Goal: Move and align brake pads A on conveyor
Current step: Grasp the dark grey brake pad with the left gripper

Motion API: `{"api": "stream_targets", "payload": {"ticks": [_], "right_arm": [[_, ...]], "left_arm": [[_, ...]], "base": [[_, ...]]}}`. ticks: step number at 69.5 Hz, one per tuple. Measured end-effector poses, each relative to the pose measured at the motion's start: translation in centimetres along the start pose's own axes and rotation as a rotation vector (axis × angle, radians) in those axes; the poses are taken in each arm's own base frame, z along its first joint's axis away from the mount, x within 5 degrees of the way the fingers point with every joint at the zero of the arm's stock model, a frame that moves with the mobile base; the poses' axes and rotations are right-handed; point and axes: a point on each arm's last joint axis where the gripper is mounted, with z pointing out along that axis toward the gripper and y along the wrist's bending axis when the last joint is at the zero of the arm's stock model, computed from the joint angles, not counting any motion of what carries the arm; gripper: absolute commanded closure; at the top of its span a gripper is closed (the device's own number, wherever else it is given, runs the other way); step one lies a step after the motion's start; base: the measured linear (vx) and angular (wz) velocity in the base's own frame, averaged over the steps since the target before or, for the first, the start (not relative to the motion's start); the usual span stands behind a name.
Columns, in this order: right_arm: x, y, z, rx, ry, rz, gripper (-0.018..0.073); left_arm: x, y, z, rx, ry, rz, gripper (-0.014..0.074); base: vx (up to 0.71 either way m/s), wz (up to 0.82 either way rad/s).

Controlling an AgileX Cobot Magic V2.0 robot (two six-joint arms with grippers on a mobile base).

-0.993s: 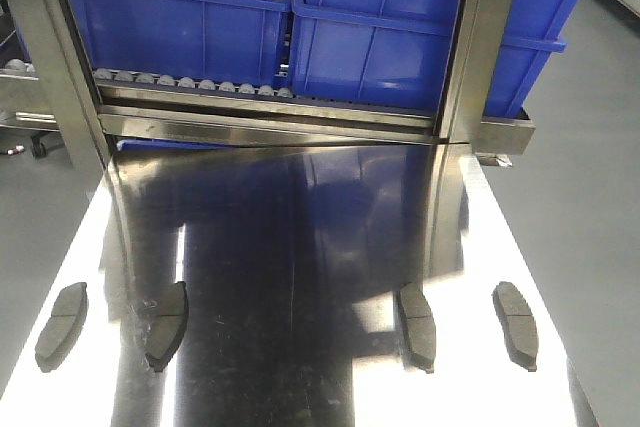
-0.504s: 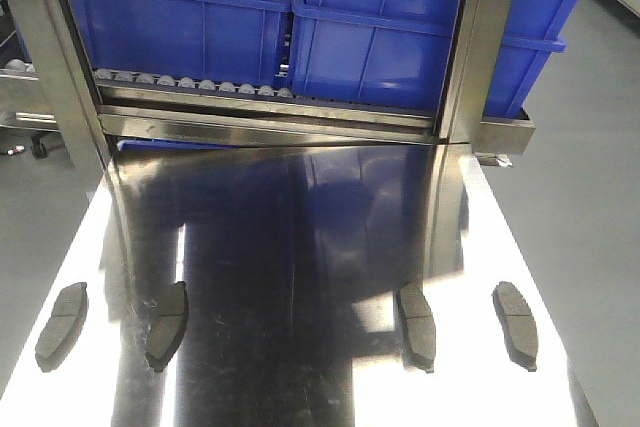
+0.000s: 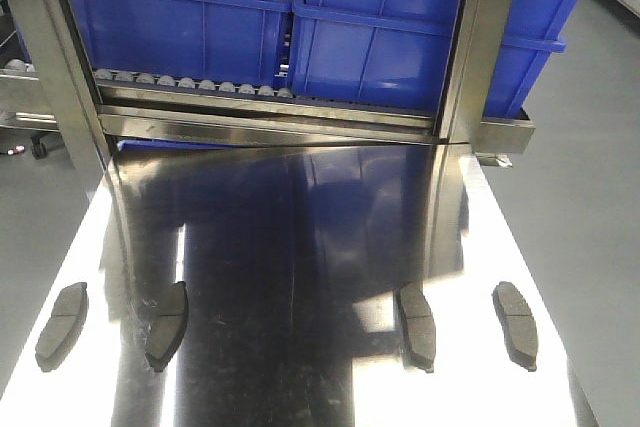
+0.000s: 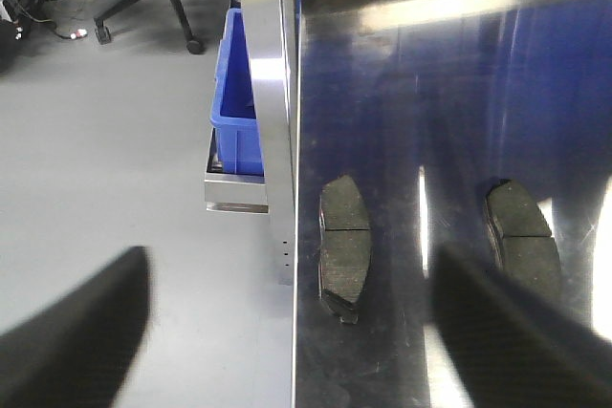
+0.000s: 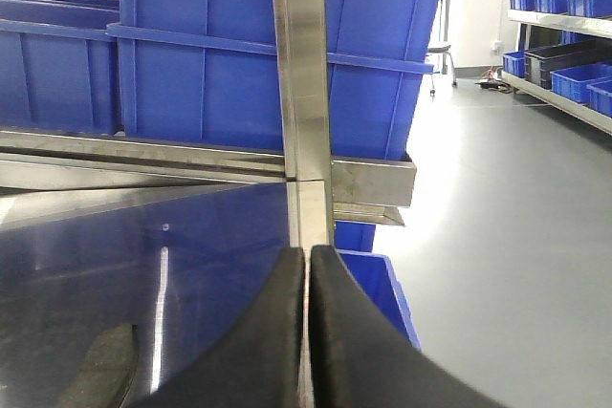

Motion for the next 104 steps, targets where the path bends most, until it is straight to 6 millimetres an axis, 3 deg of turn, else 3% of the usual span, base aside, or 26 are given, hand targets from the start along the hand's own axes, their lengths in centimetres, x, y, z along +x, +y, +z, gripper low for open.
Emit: {"api": "stream_targets", "payload": {"ticks": [18,28,41,48,81,91,104], "right_arm": [[0.0,0.0,0.0,0.0,0.0,0.0,0.0566],[0.0,0.0,0.0,0.0,0.0,0.0,0.0566],[0.0,0.0,0.0,0.0,0.0,0.0,0.0566],[0.0,0.0,0.0,0.0,0.0,0.0,0.0566],[0.0,0.0,0.0,0.0,0.0,0.0,0.0566],[0.0,0.0,0.0,0.0,0.0,0.0,0.0566],[0.0,0.0,0.0,0.0,0.0,0.0,0.0566]], "left_arm": [[-0.4,-0.1,0.3,0.012,0.008,-0.026,-0.0092],[-2.3,-0.2,2.0,0.018,0.081,-0.021,-0.0078],[-5.2,-1.5,6.3,0.084,0.234,0.005,-0.0073],[-5.7,-2.4,9.2,0.11,0.329,0.029,-0.0072],[-3.2,-4.2,20.2,0.08,0.776,0.007,-0.0051],[-2.6,-4.4,22.1,0.067,0.816,-0.01,-0.0034],[-1.7,-4.4,23.1,0.059,0.856,-0.016,-0.0001]], "base": [[0.0,0.0],[0.0,0.0],[0.0,0.0],[0.0,0.0],[0.0,0.0],[0.0,0.0],[0.0,0.0]]}}
